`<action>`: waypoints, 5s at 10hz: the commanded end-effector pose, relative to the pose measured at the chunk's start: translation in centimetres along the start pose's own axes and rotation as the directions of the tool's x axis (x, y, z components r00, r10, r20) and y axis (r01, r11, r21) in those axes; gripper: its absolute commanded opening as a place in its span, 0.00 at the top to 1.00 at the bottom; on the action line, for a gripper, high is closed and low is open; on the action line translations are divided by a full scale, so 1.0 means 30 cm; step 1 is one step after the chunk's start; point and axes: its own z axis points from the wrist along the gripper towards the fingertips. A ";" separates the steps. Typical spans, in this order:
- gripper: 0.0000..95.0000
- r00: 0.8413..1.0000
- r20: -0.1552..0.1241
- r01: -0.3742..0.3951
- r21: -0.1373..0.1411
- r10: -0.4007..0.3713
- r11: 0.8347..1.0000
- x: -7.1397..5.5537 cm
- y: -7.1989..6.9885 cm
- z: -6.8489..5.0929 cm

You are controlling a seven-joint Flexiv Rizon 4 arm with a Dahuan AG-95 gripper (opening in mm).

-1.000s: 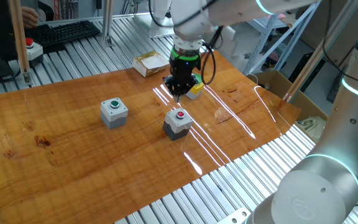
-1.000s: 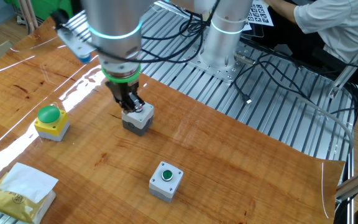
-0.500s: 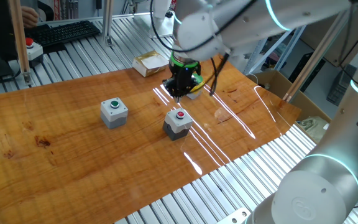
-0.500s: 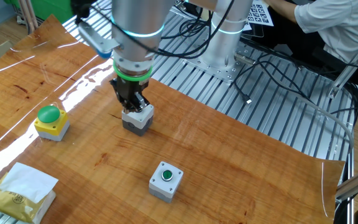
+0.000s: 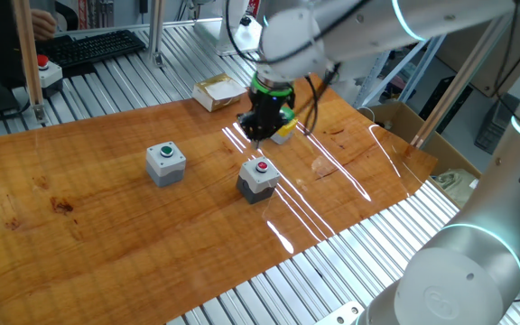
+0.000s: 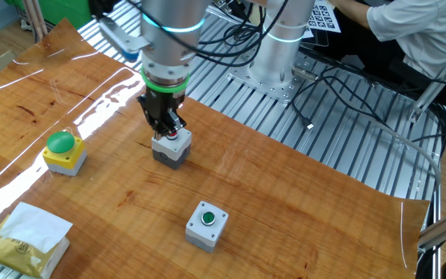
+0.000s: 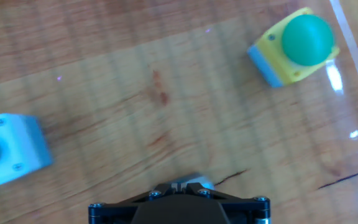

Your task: Press three buttons from left to right in sequence

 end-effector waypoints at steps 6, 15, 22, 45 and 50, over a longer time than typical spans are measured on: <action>1.00 0.990 -0.034 -0.137 -0.041 0.135 0.990 0.058 0.313 -0.019; 1.00 0.975 -0.035 -0.223 -0.038 0.222 0.974 -0.032 0.537 0.028; 1.00 0.968 -0.045 -0.247 -0.045 0.245 0.968 -0.094 0.605 0.053; 0.60 0.953 -0.068 -0.299 -0.057 0.295 0.952 -0.111 0.611 0.083; 0.60 0.954 -0.082 -0.292 -0.050 0.287 0.955 -0.106 0.608 0.077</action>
